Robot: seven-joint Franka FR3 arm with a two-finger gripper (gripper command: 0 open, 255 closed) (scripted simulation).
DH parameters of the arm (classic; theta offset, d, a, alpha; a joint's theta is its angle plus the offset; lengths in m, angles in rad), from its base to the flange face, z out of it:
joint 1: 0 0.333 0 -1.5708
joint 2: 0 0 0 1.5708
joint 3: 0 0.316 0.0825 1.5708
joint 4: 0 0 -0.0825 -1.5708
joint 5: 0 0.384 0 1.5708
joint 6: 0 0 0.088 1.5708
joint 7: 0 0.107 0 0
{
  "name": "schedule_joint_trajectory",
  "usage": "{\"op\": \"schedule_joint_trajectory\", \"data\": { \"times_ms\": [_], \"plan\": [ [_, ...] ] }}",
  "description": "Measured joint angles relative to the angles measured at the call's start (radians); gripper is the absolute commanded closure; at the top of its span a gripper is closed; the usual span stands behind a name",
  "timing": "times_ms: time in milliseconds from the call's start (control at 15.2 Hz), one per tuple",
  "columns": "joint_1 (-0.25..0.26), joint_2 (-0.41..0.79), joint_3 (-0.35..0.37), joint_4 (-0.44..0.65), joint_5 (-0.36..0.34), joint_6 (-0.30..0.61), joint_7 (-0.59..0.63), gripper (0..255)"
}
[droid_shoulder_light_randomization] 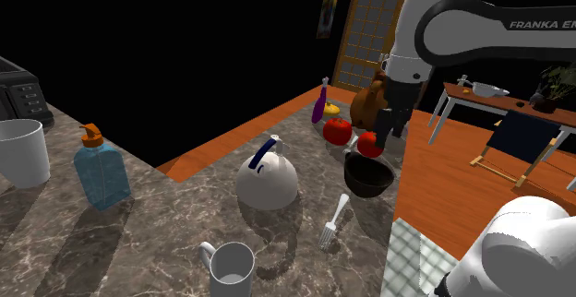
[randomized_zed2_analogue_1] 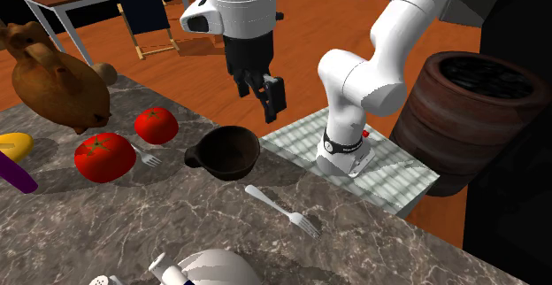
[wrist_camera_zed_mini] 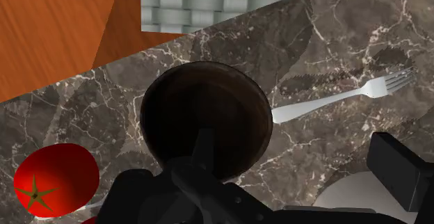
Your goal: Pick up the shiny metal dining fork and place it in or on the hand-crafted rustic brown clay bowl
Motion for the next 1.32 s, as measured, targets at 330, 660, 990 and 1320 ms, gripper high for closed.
{"op": "schedule_joint_trajectory", "data": {
  "times_ms": [330,660,990,1320],
  "plan": [
    [-0.038,-0.064,0.076,-0.117,0.057,0.084,0.213,0],
    [-0.088,-0.096,0.239,-0.276,0.171,0.262,0.587,0],
    [-0.143,-0.038,0.447,-0.36,0.292,0.458,0.982,0],
    [-0.223,0.083,0.617,-0.382,0.349,0.637,1.266,0]
  ]
}}
